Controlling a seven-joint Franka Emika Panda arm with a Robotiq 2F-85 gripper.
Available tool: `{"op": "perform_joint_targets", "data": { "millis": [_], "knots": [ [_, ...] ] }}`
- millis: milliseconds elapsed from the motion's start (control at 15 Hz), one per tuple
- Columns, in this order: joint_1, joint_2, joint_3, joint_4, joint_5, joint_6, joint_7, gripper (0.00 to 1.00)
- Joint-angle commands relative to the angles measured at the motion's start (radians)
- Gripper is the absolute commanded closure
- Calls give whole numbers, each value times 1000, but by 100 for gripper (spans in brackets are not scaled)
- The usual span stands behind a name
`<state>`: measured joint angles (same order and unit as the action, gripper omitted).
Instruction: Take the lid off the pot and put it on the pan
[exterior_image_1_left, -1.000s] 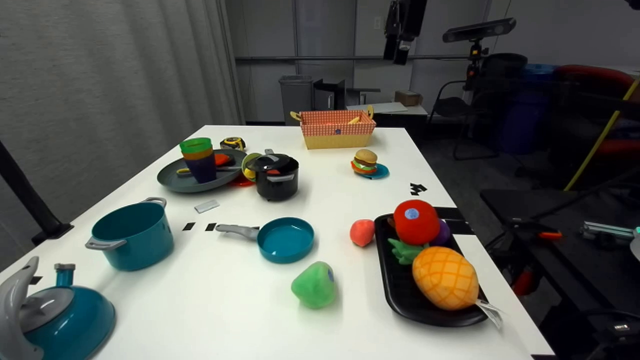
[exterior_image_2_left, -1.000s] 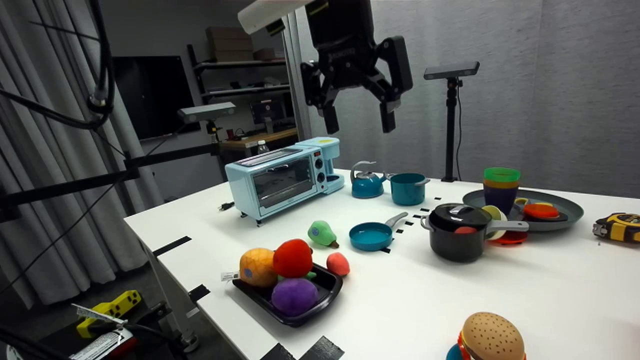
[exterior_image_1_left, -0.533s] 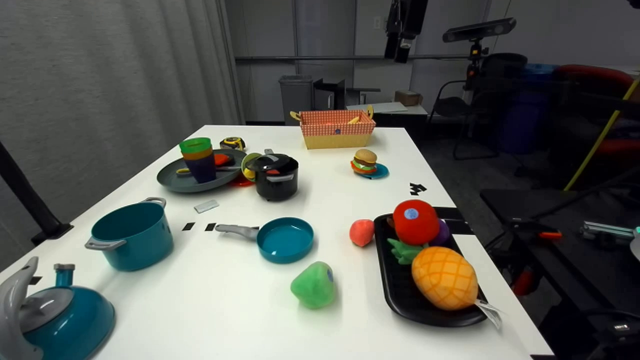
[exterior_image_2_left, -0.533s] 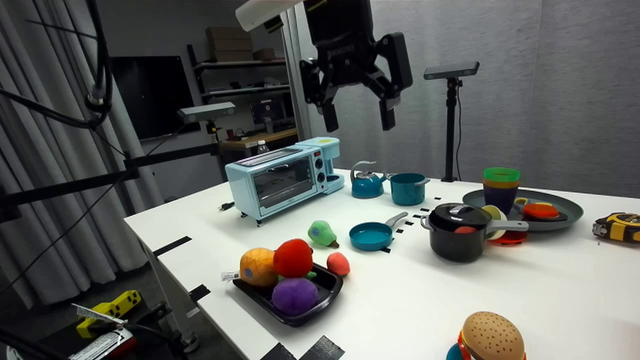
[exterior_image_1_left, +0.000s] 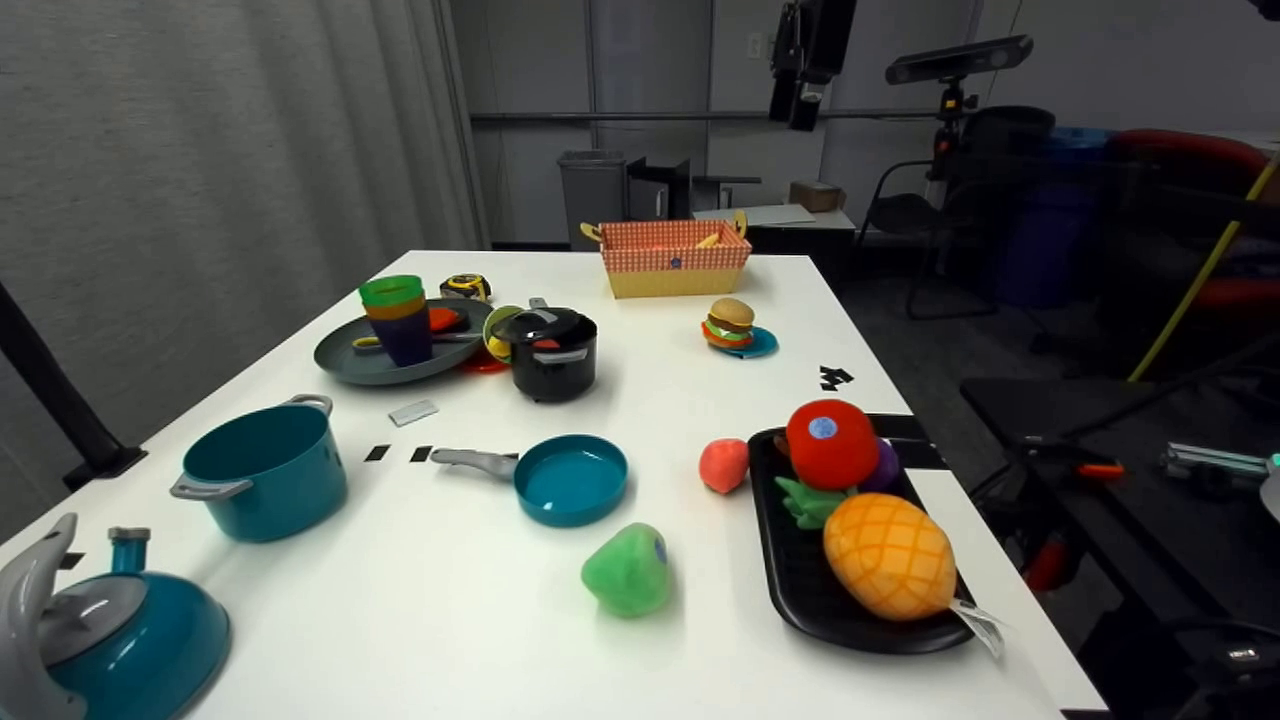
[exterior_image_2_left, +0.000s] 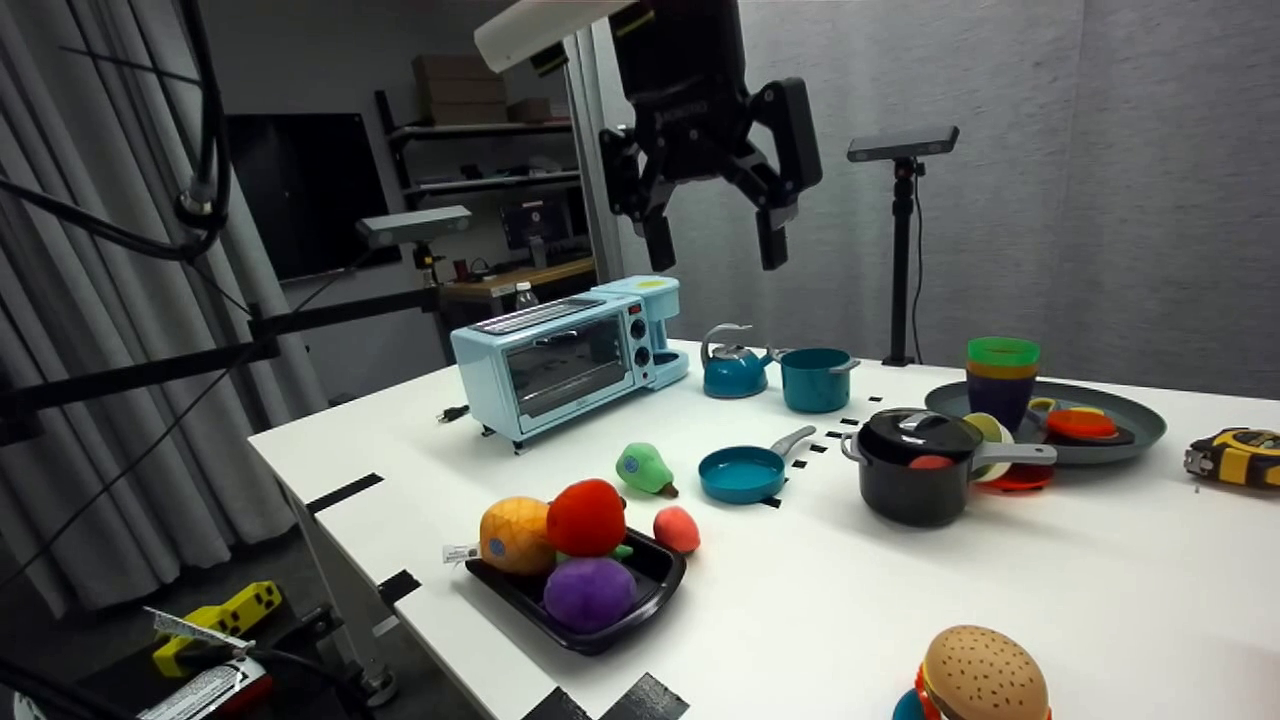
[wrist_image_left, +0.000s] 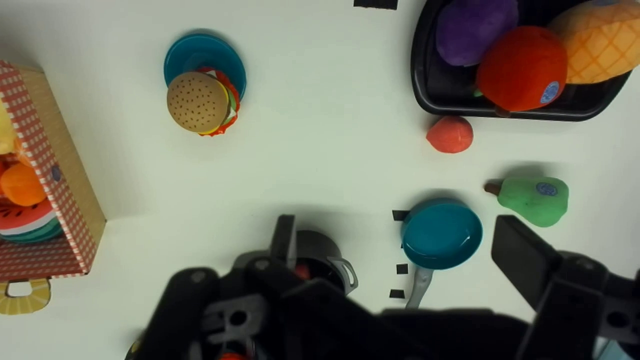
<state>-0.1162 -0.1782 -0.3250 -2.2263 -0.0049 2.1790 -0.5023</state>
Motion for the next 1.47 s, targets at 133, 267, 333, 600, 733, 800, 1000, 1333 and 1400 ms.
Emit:
{"op": "perform_joint_targets", "data": {
  "millis": [133,267,333,600,733,800,1000,1333,1400],
  "knots": [
    [2,151,72,30,53,80,101,0],
    [-2,223,101,67,64,106,148,0],
    [-7,253,112,86,67,116,167,0],
    [-25,362,136,170,48,189,258,0],
    [-33,404,136,214,40,219,294,0],
    [-37,423,135,238,38,226,311,0],
    [-52,482,132,313,36,240,360,0],
    [-80,562,133,432,39,193,408,0],
    [-75,515,139,360,29,227,397,0]
  ]
}}
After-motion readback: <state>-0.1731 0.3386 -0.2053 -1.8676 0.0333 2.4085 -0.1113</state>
